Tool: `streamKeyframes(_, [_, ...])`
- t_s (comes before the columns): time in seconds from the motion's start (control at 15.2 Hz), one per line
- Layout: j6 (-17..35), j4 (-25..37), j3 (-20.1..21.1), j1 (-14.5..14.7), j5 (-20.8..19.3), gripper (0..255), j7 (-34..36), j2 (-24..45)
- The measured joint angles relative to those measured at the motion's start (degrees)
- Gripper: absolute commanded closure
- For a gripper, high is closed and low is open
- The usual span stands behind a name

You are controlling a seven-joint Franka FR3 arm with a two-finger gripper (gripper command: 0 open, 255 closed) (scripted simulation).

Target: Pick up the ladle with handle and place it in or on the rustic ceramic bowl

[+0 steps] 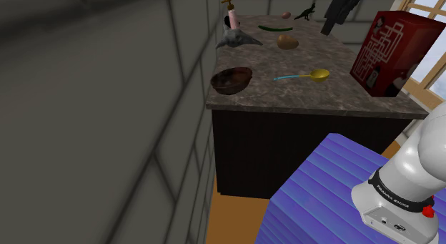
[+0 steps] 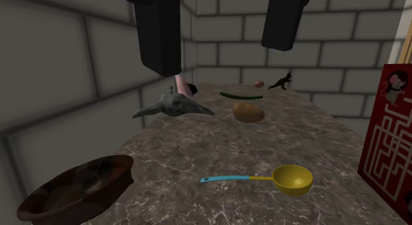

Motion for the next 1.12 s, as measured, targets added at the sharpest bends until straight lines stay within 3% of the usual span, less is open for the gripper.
streamKeyframes(0.2, [0.8,-0.1,-2.0,0.2,-0.5,0,-2.7,1.3])
streamKeyframes(0.66, [5.3,-0.9,-12.8,1.3,-2.8,0,-18.2,8.5])
streamKeyframes(1.12, [9.7,3.6,-23.4,3.7,-2.3,0,-34.9,21.7])
